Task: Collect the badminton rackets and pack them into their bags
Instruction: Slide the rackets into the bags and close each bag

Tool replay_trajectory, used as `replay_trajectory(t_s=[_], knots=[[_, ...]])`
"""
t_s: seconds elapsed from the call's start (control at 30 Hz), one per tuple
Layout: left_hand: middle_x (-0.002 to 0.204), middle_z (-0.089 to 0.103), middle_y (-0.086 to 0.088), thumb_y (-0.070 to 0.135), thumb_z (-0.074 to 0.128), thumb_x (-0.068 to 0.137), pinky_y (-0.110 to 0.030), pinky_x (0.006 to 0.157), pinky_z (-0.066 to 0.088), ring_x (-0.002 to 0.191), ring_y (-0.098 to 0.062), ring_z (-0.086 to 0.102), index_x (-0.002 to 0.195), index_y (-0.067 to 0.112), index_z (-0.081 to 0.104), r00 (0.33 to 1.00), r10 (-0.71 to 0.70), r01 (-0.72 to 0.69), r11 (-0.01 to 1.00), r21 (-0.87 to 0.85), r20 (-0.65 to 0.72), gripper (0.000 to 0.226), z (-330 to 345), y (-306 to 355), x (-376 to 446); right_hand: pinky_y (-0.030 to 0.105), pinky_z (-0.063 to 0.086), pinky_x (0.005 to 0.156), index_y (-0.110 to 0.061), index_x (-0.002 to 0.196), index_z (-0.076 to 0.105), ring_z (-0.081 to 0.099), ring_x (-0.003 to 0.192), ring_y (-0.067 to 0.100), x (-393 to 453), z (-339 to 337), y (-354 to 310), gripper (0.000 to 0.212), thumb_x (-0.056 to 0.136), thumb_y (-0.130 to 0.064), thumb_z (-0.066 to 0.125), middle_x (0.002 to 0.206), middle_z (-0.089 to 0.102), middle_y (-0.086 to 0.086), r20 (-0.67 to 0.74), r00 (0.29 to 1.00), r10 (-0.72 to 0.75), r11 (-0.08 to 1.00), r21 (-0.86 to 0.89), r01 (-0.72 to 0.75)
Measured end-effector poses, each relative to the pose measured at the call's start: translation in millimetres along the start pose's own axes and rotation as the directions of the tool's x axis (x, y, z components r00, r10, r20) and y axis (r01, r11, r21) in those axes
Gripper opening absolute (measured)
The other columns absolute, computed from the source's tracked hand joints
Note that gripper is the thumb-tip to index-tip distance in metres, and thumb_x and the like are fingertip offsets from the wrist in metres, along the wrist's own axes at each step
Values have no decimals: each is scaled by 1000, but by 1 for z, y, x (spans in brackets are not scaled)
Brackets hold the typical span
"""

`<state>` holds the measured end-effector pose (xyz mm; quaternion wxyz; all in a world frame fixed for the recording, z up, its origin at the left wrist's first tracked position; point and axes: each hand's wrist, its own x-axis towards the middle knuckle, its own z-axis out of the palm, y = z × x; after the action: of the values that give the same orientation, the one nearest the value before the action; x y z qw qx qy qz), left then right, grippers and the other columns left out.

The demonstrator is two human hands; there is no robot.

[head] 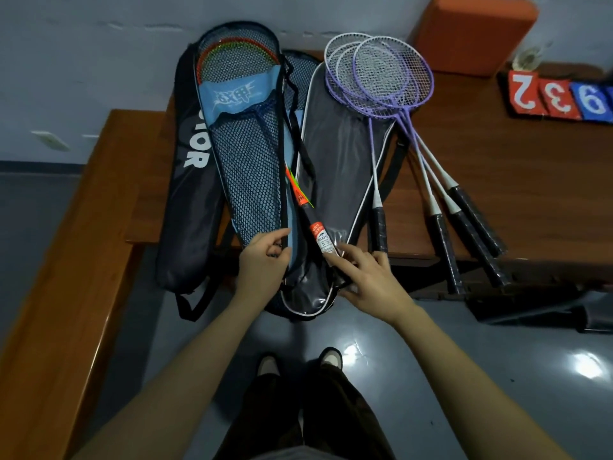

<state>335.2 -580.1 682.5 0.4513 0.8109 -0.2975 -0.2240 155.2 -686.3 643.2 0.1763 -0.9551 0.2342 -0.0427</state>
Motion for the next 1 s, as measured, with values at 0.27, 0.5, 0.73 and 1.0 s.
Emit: replay_trajectory(t_s=[0.27, 0.5, 0.73, 1.0], knots=[[87, 57, -8, 2, 64, 81, -17, 75, 47, 71, -13, 56, 111, 15, 66, 998, -47, 47, 999, -12, 34, 33, -1, 2, -1, 33, 37, 83, -17, 138, 41, 57, 102, 26, -6, 17, -4, 61, 82, -16, 67, 120, 57, 8, -94, 995, 17, 989, 150, -3], [90, 65, -17, 1, 67, 78, -29, 76, 52, 68, -15, 59, 110, 15, 66, 994, -76, 85, 989, -120, 75, 34, -2, 10, 3, 35, 44, 94, -8, 127, 55, 51, 112, 17, 24, -10, -48, 45, 83, -11, 64, 118, 56, 9, -350, 930, 112, 887, 456, 65], [87, 67, -7, -3, 63, 80, -29, 84, 52, 84, -16, 64, 112, 22, 62, 987, -148, 159, 879, -450, 60, 40, -17, 30, -1, 13, 40, 93, -10, 119, 60, 53, 103, 1, 45, -18, -61, 51, 71, -7, 78, 109, 58, -2, -269, 927, 262, 747, 664, -18], [111, 63, -15, -2, 64, 81, -32, 81, 55, 95, -20, 66, 119, 13, 61, 984, -156, 178, 815, -552, 86, 41, -32, 37, 5, 10, 35, 99, -14, 116, 65, 50, 110, 7, 53, -12, -63, 43, 74, -10, 76, 118, 54, 8, -132, 976, 174, 744, 667, -43]])
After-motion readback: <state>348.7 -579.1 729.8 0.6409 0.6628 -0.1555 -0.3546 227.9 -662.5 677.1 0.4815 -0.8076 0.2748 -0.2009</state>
